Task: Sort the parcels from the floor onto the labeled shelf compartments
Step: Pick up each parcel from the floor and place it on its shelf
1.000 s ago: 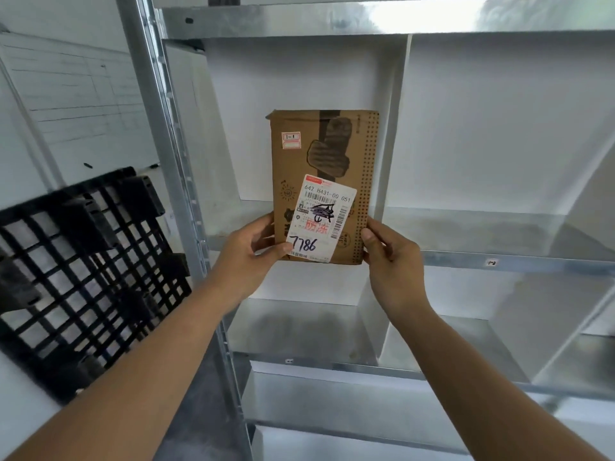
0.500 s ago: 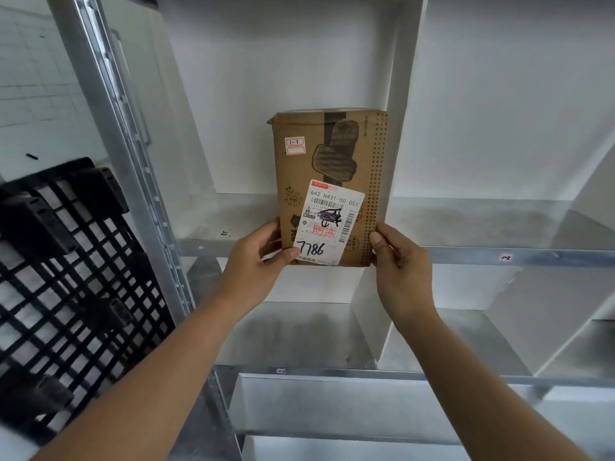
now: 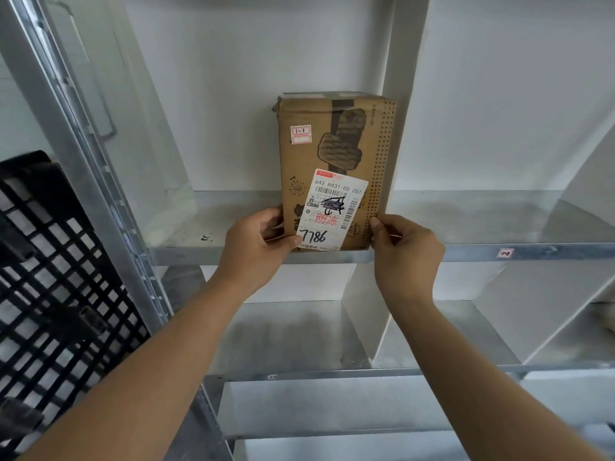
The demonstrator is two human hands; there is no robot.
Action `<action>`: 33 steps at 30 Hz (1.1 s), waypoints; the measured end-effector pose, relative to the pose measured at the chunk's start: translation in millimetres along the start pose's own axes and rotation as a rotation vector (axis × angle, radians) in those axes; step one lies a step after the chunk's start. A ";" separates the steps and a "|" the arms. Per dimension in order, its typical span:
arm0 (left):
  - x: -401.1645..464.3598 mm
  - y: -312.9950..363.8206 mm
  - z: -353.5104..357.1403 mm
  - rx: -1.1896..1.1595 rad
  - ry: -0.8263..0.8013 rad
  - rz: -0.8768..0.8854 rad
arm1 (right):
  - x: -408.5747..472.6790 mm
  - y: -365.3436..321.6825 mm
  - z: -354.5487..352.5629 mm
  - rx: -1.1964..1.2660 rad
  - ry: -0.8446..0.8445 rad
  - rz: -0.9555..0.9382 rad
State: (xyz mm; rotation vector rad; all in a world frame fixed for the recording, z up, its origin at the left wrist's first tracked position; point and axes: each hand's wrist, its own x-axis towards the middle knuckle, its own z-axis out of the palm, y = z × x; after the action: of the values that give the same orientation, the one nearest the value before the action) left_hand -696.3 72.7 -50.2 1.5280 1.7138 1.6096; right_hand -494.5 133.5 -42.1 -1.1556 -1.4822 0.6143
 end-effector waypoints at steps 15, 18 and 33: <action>32.6 -8.9 6.2 0.033 0.022 -0.018 | 15.1 9.5 20.7 -0.291 -0.066 -0.069; 35.4 -9.2 6.2 0.044 0.018 -0.020 | 15.2 7.9 21.6 -0.317 -0.083 -0.057; 34.7 -9.9 6.7 0.083 0.003 0.003 | 10.0 -0.2 23.7 -0.321 -0.135 0.013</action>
State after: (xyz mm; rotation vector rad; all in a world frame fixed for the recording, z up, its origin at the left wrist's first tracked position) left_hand -708.2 107.4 -46.7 1.5681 1.8020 1.5608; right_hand -516.1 147.5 -43.7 -1.3916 -1.7339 0.4808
